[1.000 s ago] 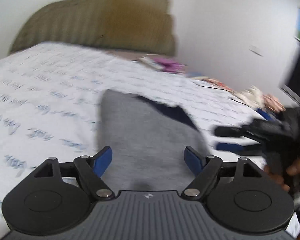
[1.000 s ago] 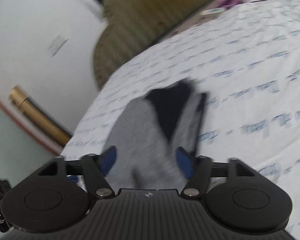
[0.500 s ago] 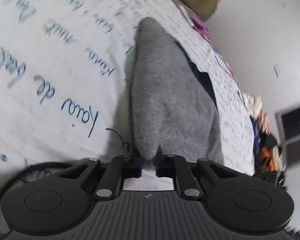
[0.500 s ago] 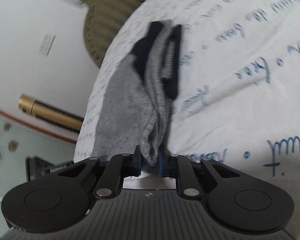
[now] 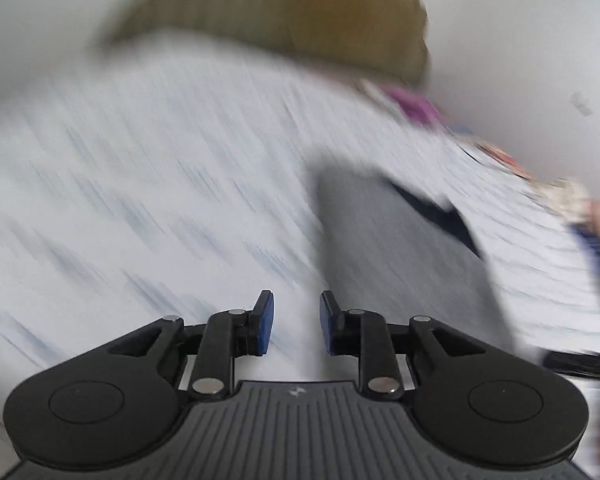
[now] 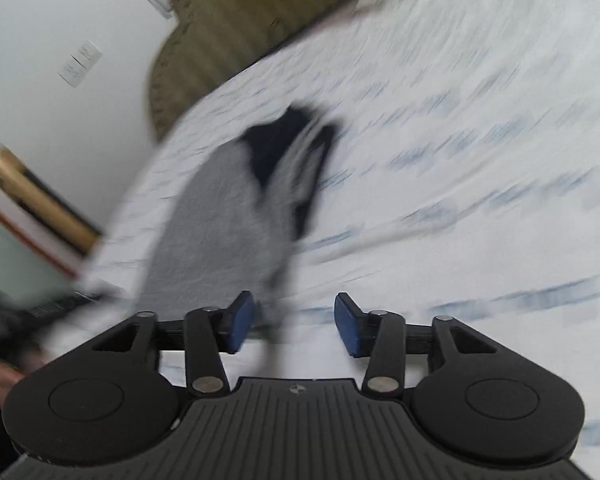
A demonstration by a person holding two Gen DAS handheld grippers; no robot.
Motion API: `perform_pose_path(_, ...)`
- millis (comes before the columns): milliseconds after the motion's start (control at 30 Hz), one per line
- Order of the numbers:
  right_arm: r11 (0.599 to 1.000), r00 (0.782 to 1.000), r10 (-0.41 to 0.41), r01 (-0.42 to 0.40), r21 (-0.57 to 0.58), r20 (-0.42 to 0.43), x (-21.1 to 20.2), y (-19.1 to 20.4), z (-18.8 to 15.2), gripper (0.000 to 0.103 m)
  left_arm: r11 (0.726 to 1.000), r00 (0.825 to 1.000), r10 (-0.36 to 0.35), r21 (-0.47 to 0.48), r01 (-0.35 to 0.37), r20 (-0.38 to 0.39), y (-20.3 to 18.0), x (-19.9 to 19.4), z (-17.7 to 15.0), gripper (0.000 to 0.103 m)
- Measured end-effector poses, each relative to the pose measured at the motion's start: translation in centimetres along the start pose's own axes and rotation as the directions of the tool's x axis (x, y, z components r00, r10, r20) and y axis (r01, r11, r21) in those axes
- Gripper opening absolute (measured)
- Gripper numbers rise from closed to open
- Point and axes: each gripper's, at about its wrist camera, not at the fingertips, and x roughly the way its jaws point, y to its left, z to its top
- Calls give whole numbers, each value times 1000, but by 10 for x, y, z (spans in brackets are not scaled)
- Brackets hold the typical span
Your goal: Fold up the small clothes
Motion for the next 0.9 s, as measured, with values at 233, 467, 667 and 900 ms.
perform_pose_path(233, 824, 868, -478, 496, -273, 134, -81, -16, 24, 71, 875, 834, 420, 83, -476, 357, 68, -54, 105, 75)
perform_pose_path(467, 734, 852, -455, 523, -434, 258, -61, 40, -7, 94, 984, 946, 141, 64, -166, 293, -6, -26, 18, 80)
perform_pose_path(667, 897, 963, -269, 258, -359, 20, 37, 82, -50, 93, 970, 999, 32, 240, -38, 27, -97, 36, -85, 80)
perform_pose_path(900, 857, 907, -405, 420, -299, 114, 72, 97, -53, 103, 966, 1000, 26, 259, -22, -11, -88, 58, -95, 82)
